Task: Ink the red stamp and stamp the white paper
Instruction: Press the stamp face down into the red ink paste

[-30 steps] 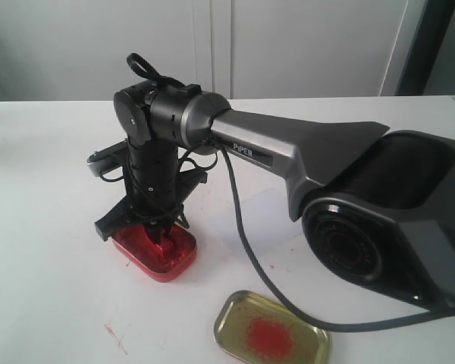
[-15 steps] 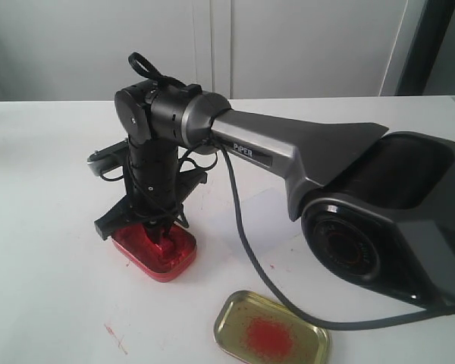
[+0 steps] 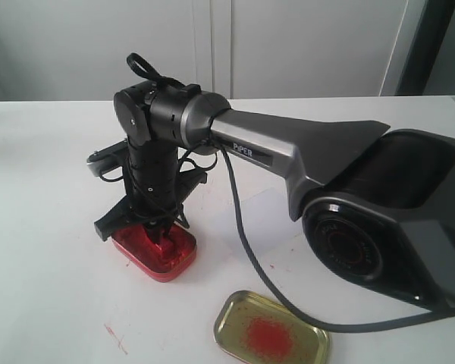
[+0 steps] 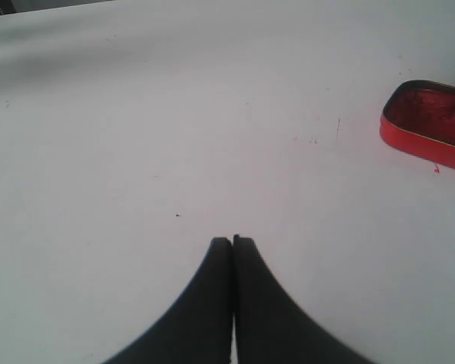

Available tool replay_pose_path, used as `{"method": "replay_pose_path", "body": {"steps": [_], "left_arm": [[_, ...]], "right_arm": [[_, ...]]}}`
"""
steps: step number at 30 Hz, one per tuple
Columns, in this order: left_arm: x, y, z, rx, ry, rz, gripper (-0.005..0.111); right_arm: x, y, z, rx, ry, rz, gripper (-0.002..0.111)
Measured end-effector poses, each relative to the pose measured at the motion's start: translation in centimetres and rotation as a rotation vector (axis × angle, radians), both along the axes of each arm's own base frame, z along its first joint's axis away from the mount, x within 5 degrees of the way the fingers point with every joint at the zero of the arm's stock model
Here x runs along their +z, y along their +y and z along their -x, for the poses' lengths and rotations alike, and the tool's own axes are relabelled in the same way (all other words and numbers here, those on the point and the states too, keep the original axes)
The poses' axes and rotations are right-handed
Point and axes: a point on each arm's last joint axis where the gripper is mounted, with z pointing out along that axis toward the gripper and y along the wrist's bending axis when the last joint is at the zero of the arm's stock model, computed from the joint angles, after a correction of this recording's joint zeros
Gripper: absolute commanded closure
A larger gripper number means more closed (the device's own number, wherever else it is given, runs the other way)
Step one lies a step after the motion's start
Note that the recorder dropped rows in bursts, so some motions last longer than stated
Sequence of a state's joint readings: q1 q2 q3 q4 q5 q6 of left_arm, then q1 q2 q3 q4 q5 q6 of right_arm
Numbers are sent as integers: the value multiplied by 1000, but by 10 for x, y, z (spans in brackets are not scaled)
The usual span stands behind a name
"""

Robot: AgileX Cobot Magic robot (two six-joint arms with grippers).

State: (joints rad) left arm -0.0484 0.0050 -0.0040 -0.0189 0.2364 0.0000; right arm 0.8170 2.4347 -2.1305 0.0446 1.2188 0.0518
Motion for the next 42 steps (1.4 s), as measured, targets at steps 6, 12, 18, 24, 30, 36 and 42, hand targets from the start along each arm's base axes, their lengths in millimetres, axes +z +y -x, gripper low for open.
{"method": "replay_pose_path", "body": {"steps": [6, 12, 18, 24, 30, 36, 42], "left_arm": [[0, 0, 0, 0, 0, 0, 107], [0, 0, 0, 0, 0, 0, 107], [0, 0, 0, 0, 0, 0, 107], [0, 0, 0, 0, 0, 0, 107], [0, 0, 0, 0, 0, 0, 107], [0, 0, 0, 0, 0, 0, 107], [0, 0, 0, 0, 0, 0, 107]], "right_arm": [[6, -7, -4, -23, 2, -22, 108], [7, -13, -10, -62, 44, -60, 108], [7, -18, -14, -78, 74, -79, 108], [7, -24, -19, -100, 97, -98, 108], [8, -31, -25, -126, 127, -133, 108], [9, -35, -30, -139, 162, -181, 108], [6, -36, -29, -135, 175, -179, 108]]}}
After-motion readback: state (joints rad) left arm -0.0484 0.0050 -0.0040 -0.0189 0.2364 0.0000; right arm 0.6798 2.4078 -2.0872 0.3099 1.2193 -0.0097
